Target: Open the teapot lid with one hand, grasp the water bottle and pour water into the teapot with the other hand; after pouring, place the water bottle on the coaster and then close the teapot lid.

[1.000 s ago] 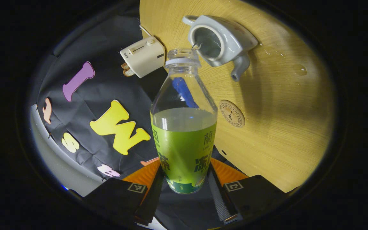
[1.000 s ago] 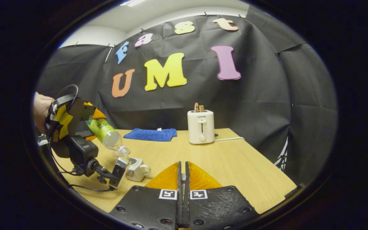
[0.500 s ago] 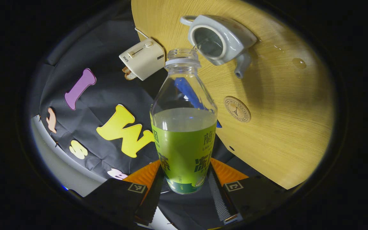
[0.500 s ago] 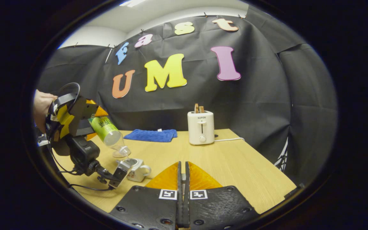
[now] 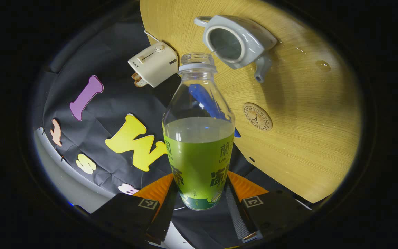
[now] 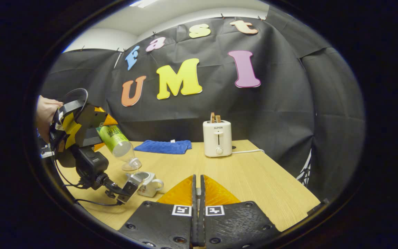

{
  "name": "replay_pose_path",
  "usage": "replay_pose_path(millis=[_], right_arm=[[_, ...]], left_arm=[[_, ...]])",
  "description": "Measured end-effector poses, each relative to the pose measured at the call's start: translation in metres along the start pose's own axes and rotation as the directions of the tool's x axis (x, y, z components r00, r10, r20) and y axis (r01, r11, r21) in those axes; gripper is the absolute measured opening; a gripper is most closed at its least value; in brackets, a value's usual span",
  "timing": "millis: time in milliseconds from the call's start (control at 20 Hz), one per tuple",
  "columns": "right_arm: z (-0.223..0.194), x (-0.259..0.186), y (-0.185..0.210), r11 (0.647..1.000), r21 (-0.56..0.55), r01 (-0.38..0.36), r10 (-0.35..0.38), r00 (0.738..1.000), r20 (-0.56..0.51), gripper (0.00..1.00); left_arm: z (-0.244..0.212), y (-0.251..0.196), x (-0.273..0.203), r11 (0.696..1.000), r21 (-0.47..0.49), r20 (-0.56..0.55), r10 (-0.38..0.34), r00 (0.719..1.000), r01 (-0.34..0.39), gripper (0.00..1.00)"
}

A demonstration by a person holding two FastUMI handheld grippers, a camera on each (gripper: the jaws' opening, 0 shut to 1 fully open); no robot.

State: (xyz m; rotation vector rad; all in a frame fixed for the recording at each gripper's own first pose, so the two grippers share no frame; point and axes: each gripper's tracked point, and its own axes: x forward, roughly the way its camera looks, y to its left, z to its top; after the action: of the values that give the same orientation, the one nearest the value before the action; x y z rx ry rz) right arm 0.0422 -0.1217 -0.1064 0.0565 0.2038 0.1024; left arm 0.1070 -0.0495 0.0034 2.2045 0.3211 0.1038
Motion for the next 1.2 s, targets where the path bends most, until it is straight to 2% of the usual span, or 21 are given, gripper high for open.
replay_pose_path(millis=[50,200,300,350,450,500,550,650,700,850,1050,1200], right_arm=[[-0.001,0.001,0.0,1.0,-0.001,0.001,-0.001,1.0,0.0,0.0],[0.0,-0.002,0.0,1.0,0.002,0.005,-0.005,1.0,0.0,0.0],[0.001,-0.001,0.0,1.0,0.009,0.008,-0.008,1.0,0.001,0.0],[0.002,-0.002,0.001,1.0,0.014,0.009,-0.009,1.0,0.002,0.0],[0.004,-0.003,0.002,1.0,0.016,0.012,-0.012,1.0,0.005,0.0],[0.006,-0.004,0.003,1.0,0.019,0.013,-0.013,1.0,0.005,0.0],[0.006,-0.005,0.005,1.0,0.025,0.01,-0.011,1.0,0.006,0.0],[0.01,-0.005,0.01,0.999,0.035,0.012,-0.012,1.0,0.011,0.0],[0.013,-0.006,0.012,0.999,0.037,0.014,-0.014,1.0,0.013,0.0],[0.018,-0.006,0.02,1.0,0.029,0.011,-0.011,1.0,0.017,0.0],[0.027,-0.009,0.032,1.0,0.022,0.006,-0.007,1.0,0.028,0.0],[0.028,-0.007,0.042,1.0,0.021,-0.006,0.005,1.0,0.026,0.0]], left_arm=[[-0.001,-0.001,0.001,1.0,-0.01,-0.001,0.0,1.0,0.0,0.71],[-0.001,-0.007,0.002,0.999,-0.047,0.011,-0.02,1.0,0.021,0.74],[0.002,-0.02,0.004,0.989,-0.135,0.037,-0.062,0.997,0.067,0.74],[0.004,-0.031,0.004,0.975,-0.196,0.054,-0.097,0.994,0.106,0.74],[0.009,-0.053,-0.001,0.926,-0.327,0.11,-0.159,0.981,0.186,0.74],[0.014,-0.064,-0.002,0.883,-0.412,0.145,-0.182,0.973,0.226,0.74],[0.017,-0.079,-0.006,0.822,-0.499,0.179,-0.213,0.96,0.276,0.74],[0.026,-0.115,-0.017,0.645,-0.653,0.271,-0.292,0.917,0.398,0.74],[0.03,-0.125,-0.023,0.556,-0.712,0.306,-0.302,0.903,0.428,0.74],[0.019,-0.127,-0.023,0.393,-0.824,0.327,-0.256,0.91,0.407,0.75],[0.015,-0.13,-0.024,0.097,-0.917,0.364,-0.195,0.911,0.387,0.75],[0.017,-0.118,-0.023,-0.101,-0.921,0.387,-0.125,0.913,0.377,0.75]])
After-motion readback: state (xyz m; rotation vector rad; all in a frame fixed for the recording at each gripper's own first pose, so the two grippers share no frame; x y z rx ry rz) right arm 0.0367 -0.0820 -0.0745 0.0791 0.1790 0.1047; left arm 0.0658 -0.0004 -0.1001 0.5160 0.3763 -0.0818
